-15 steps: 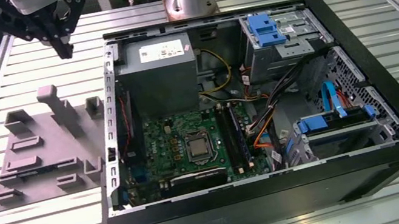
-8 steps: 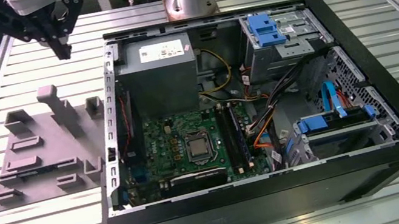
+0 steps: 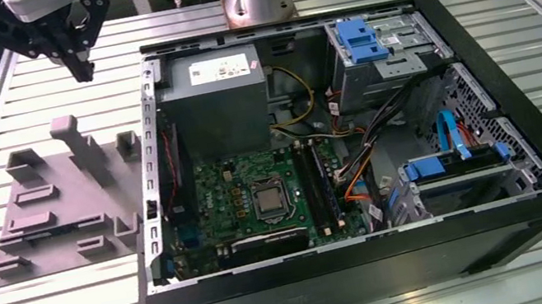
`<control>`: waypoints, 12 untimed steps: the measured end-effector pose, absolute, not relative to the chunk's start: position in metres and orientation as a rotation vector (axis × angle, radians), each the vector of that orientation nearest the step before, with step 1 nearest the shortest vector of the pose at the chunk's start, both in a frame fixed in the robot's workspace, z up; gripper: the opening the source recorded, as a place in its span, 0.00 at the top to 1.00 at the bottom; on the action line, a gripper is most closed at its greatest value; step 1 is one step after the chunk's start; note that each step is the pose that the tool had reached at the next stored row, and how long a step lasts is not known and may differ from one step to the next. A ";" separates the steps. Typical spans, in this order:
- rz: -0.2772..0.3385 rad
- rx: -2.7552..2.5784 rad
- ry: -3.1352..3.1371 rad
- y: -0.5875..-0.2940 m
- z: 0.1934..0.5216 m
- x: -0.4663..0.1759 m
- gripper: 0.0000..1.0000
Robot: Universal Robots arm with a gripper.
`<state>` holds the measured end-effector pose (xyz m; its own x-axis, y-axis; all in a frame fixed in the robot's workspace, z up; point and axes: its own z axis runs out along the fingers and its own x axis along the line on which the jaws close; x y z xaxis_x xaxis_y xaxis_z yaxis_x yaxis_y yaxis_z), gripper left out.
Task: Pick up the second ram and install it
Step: 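Reach for the second ram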
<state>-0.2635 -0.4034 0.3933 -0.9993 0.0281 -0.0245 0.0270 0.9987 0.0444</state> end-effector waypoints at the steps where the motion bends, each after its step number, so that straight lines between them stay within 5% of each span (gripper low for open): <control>1: 0.069 0.042 3.115 -0.403 0.393 -0.264 0.89; 12: 0.069 0.037 3.116 -0.404 0.393 -0.274 0.89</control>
<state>-0.2740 -0.4037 0.3933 -0.9994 0.0242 -0.0245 0.0231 0.9987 0.0444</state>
